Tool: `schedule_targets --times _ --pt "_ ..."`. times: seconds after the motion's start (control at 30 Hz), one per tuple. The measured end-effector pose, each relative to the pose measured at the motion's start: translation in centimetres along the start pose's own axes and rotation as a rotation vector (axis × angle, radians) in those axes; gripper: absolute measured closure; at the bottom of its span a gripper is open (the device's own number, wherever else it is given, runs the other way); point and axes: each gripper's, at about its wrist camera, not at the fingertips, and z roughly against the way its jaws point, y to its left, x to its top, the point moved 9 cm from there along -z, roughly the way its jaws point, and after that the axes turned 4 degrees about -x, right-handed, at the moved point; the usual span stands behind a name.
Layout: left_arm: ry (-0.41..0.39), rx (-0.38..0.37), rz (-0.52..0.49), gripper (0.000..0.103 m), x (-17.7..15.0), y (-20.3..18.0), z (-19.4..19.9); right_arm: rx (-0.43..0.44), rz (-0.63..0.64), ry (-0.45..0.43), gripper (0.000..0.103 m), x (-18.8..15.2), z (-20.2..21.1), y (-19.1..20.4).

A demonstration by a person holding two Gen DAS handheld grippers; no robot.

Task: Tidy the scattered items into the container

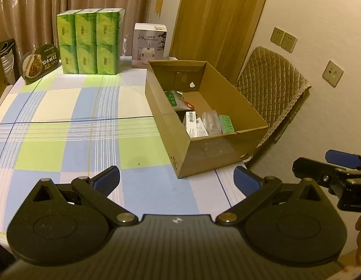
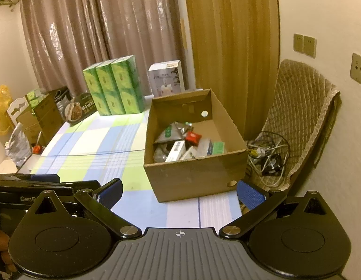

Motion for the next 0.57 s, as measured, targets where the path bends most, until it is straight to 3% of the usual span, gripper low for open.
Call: schedule_targets --times 0.57 --pt "0.006 -0.036 -0.007 0.001 -0.71 0.07 -0.58 -0.009 -0.001 0.013 0.002 -0.35 -0.75 -0.07"
